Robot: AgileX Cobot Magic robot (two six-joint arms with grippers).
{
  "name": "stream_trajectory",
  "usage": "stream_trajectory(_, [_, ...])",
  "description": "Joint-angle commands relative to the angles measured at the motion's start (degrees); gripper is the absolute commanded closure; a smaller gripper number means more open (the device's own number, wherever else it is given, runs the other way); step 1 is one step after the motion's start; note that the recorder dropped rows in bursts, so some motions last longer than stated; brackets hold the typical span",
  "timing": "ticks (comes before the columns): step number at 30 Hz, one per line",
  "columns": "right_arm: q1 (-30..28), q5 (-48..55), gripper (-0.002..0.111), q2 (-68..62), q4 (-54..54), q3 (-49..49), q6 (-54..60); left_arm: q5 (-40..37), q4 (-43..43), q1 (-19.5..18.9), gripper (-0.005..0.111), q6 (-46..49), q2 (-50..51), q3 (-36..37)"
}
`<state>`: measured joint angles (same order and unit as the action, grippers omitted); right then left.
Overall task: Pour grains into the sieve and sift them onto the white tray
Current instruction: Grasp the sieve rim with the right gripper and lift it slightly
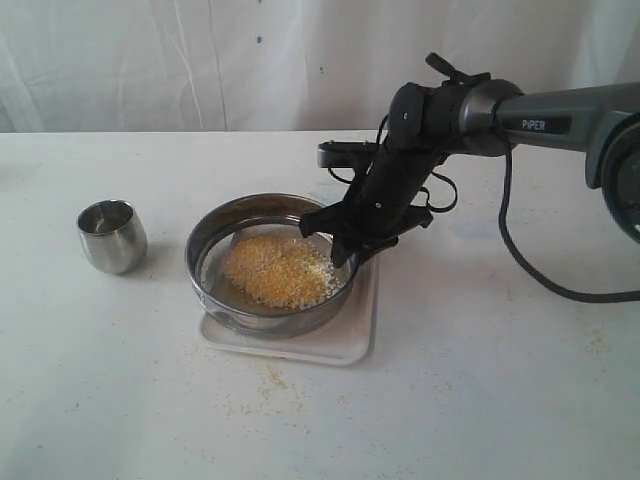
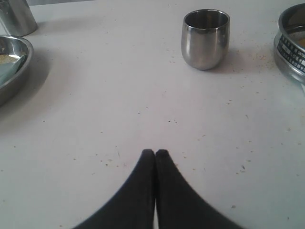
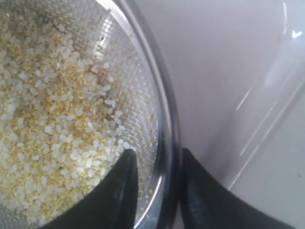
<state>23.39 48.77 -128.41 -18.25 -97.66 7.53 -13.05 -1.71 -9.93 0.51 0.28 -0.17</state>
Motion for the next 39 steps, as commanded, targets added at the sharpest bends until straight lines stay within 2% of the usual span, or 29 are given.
stream_trajectory(1, [-0.03, -1.91, 0.089, -0.08, 0.48, -0.35, -0.29, -0.03, 0.08, 0.36, 0.107, -0.51, -0.28, 0.17])
stream_trajectory(5, [-0.03, -3.21, 0.1, -0.3, 1.53, -0.35, -2.32, -0.03, 0.08, 0.36, 0.107, -0.51, -0.28, 0.17])
stream_trajectory(9, [-0.03, -2.42, 0.108, -0.15, 8.57, -1.35, -7.16, -0.03, 0.08, 0.36, 0.107, -0.51, -0.28, 0.17])
stream_trajectory(13, [-0.03, -1.33, 0.108, 0.71, 13.88, -1.85, -9.49, -0.03, 0.08, 0.36, 0.107, -0.51, -0.28, 0.17])
stream_trajectory(19, [-0.43, -2.2, 0.108, 1.08, 13.98, -3.55, -9.49, -0.03, 0.08, 0.36, 0.107, -0.51, -0.28, 0.17])
stream_trajectory(24, [-1.23, 5.7, 0.108, 1.93, 13.85, -5.02, -6.21, -0.03, 0.08, 0.36, 0.107, -0.51, -0.28, 0.17])
stream_trajectory(29, [-3.21, 4.36, 0.108, 1.94, 13.19, -6.92, -6.21, -0.03, 0.08, 0.36, 0.107, -0.51, -0.28, 0.17])
stream_trajectory(32, [-4.43, 11.45, 0.108, 2.06, 8.2, -7.59, -3.55, -0.03, 0.08, 0.36, 0.107, -0.51, -0.28, 0.17])
stream_trajectory(33, [-4.43, 10.22, 0.108, 2.06, 6.23, -7.59, -0.77, -0.03, 0.08, 0.36, 0.107, -0.51, -0.28, 0.17])
stream_trajectory(35, [-4.81, -0.26, 0.108, 1.96, 6.06, -7.59, -3.59, -0.03, 0.08, 0.36, 0.107, -0.51, -0.28, 0.17])
stream_trajectory(37, [-5.39, 1.51, 0.108, 1.96, 4.73, -7.59, -6.37, -0.03, 0.08, 0.36, 0.107, -0.51, -0.28, 0.17])
stream_trajectory(38, [-5.25, 5.69, 0.108, 1.96, 4.73, -7.0, -5.1, -0.03, 0.08, 0.36, 0.107, -0.51, -0.28, 0.17])
stream_trajectory(39, [-5.1, 5.58, 0.108, 1.96, 4.73, -6.4, -3.84, -0.03, 0.08, 0.36, 0.107, -0.51, -0.28, 0.17])
